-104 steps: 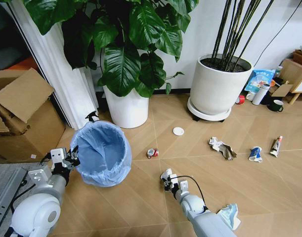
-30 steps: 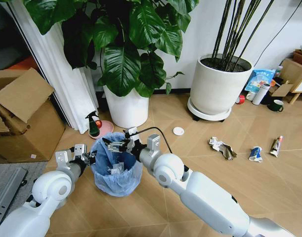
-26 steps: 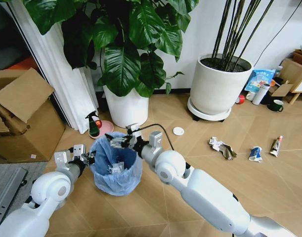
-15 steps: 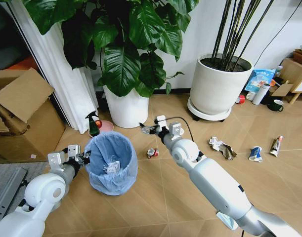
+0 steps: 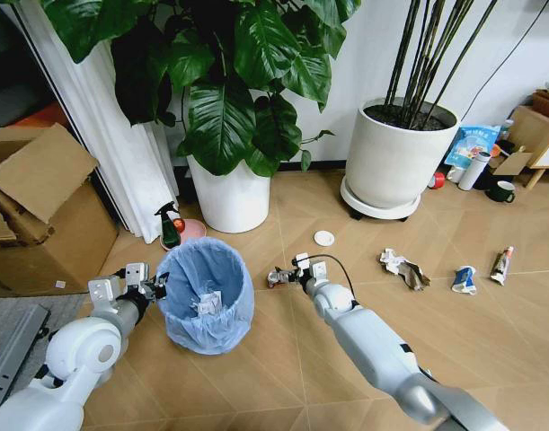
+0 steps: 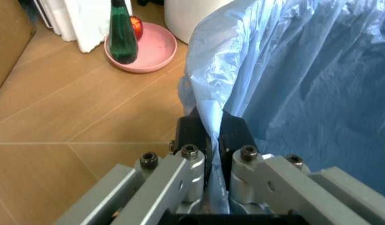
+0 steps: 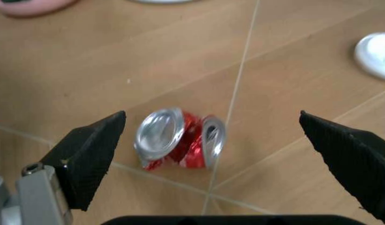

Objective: Pick up the trash bin and place the garbage on the floor into it.

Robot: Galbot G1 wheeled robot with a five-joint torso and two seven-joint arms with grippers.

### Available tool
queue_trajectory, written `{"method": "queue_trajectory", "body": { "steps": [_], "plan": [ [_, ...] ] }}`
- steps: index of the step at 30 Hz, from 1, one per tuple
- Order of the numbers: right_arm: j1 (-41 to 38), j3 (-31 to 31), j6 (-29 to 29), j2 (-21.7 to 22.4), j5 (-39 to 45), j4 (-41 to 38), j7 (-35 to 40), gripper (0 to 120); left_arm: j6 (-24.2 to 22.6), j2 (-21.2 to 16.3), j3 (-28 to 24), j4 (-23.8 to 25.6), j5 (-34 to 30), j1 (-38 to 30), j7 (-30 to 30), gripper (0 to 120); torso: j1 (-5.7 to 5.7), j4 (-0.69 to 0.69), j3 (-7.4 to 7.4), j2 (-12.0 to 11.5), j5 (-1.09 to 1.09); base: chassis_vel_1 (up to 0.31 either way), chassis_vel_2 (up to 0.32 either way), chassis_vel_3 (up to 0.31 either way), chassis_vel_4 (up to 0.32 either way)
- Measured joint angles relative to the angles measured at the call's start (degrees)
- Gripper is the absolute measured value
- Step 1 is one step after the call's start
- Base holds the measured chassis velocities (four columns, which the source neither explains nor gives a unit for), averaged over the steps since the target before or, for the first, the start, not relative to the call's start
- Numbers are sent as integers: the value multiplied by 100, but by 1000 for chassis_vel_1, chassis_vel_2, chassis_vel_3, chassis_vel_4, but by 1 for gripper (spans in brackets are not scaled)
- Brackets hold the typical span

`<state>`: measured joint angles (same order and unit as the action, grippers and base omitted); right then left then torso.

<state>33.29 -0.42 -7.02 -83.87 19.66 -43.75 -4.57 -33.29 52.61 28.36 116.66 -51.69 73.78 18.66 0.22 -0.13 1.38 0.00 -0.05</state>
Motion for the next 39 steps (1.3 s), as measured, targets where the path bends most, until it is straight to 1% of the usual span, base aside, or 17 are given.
{"method": "queue_trajectory", "body": {
  "steps": [1, 2, 5, 9, 14, 22, 25, 28, 30, 32, 35, 36, 37, 38, 39],
  "plan": [
    [-63, 41, 27, -80, -46, 185, -92, 100, 4, 2, -2, 13, 10, 13, -7, 0, 0, 0, 0, 0, 1, 0, 0, 0, 0],
    [-63, 41, 27, -80, -46, 185, -92, 100, 4, 2, -2, 13, 10, 13, -7, 0, 0, 0, 0, 0, 1, 0, 0, 0, 0],
    [-252, 208, 170, -329, -391, 716, -358, 100, 13, 15, -4, 31, 36, 34, -11, 0, 0, 0, 0, 0, 0, 0, 0, 0, 0],
    [-352, 329, 233, -483, -594, 983, -450, 100, 22, 19, -6, 37, 51, 43, -13, 0, 0, 0, 0, 0, 0, 0, 0, 0, 0],
    [-601, 726, 287, -797, -941, 1609, -558, 100, 44, 19, -8, 44, 61, 48, -36, 0, 0, 0, 0, 0, 0, 0, 0, 0, 0],
    [-790, 1057, 303, -850, -1212, 1999, -648, 100, 73, 57, -44, 18, 97, 38, -74, 0, 0, -1, 0, 0, 0, 0, 0, 0, 0],
    [-840, 1163, 295, -846, -1251, 2103, -665, 98, 82, 58, -52, 8, 99, 26, -92, 0, 0, -1, 0, 0, 1, 0, 0, 0, 0],
    [-884, 1266, 253, -840, -1269, 2188, -710, 85, 97, 58, -54, -23, 105, 5, -119, 0, 0, -1, 0, 0, 1, 0, 0, 0, 0],
    [-889, 1286, 241, -839, -1272, 2210, -729, 83, 103, 59, -55, -33, 108, 1, -124, 0, 0, 0, 0, 0, 1, 0, 0, 0, 0],
    [-898, 1335, 231, -836, -1275, 2247, -764, 71, 106, 60, -56, -49, 110, -5, -137, 0, 0, 0, 0, 0, 1, 0, 0, 0, 0],
    [-894, 1369, 226, -834, -1281, 2264, -834, 60, 110, 63, -58, -67, 112, -17, -157, 0, 0, 0, 0, 0, 1, 0, 0, 0, 0],
    [-894, 1369, 226, -834, -1281, 2264, -834, 60, 110, 63, -58, -67, 112, -17, -157, 0, 0, 0, 0, 0, 1, 0, 0, 0, 0],
    [-884, 1377, 225, -833, -1287, 2271, -853, 56, 112, 63, -58, -70, 112, -24, -164, 0, 0, 0, 0, 0, 1, 0, 0, 0, 0],
    [-881, 1382, 224, -833, -1289, 2273, -857, 50, 113, 63, -57, -72, 112, -25, -169, 0, 0, 0, 0, 0, 1, 0, 0, 0, 0],
    [-879, 1393, 222, -831, -1291, 2278, -864, 47, 113, 63, -54, -78, 112, -25, -179, 0, 0, 0, 0, 0, 1, 0, 0, 0, 0]
  ]
}}
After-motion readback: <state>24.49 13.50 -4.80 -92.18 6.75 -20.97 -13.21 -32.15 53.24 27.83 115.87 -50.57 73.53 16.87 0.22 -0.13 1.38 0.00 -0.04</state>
